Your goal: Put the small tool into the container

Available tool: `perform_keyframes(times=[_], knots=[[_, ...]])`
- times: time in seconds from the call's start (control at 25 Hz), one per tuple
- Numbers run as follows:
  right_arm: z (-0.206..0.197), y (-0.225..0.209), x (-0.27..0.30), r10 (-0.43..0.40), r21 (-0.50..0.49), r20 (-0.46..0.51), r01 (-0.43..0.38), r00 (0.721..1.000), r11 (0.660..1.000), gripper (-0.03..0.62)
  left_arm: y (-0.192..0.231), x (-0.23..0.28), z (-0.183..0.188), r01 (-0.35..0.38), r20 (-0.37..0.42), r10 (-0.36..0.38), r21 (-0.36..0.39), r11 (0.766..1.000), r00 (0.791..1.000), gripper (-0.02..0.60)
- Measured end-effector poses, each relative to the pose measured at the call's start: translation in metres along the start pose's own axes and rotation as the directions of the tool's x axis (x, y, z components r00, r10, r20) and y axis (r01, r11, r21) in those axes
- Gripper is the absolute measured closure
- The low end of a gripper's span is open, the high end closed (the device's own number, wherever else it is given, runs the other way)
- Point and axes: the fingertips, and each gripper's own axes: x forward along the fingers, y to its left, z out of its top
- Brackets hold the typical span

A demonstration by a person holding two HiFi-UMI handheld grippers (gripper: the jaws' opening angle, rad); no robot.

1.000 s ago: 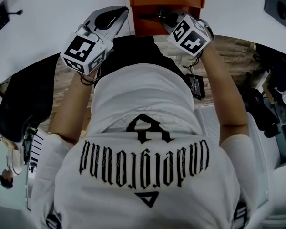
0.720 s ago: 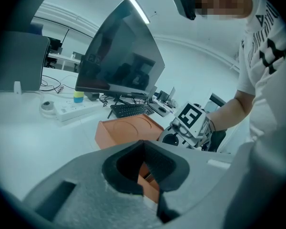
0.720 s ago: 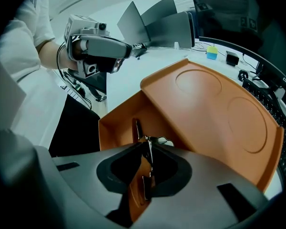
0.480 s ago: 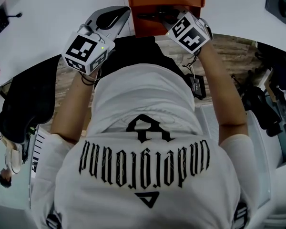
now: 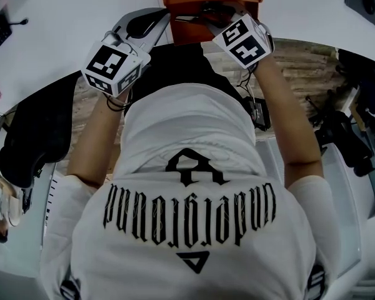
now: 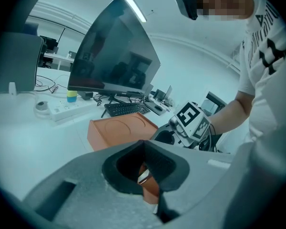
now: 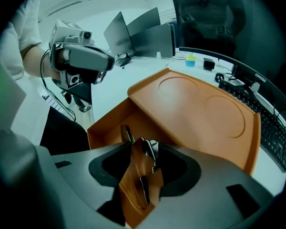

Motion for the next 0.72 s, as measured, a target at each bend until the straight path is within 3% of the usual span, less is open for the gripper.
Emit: perform_keyframes(times=[0.44, 0.72], knots=[[0.0, 0.006, -0.048, -0.163, 0.002, 0.146, 0.165, 0.976, 0.986, 0.433, -0.041, -0.007, -0.006, 0.018, 0.051, -0.023, 0.09, 0.996, 0.998, 0.566], [0.033, 0.015, -0.125, -0.242, 0.009, 0.337, 0.254, 0.91, 0.967, 0.433, -0.078, -0.019, 0.027, 0.011, 0.111, -0.033, 0.188, 0.982, 0.993, 0.566]])
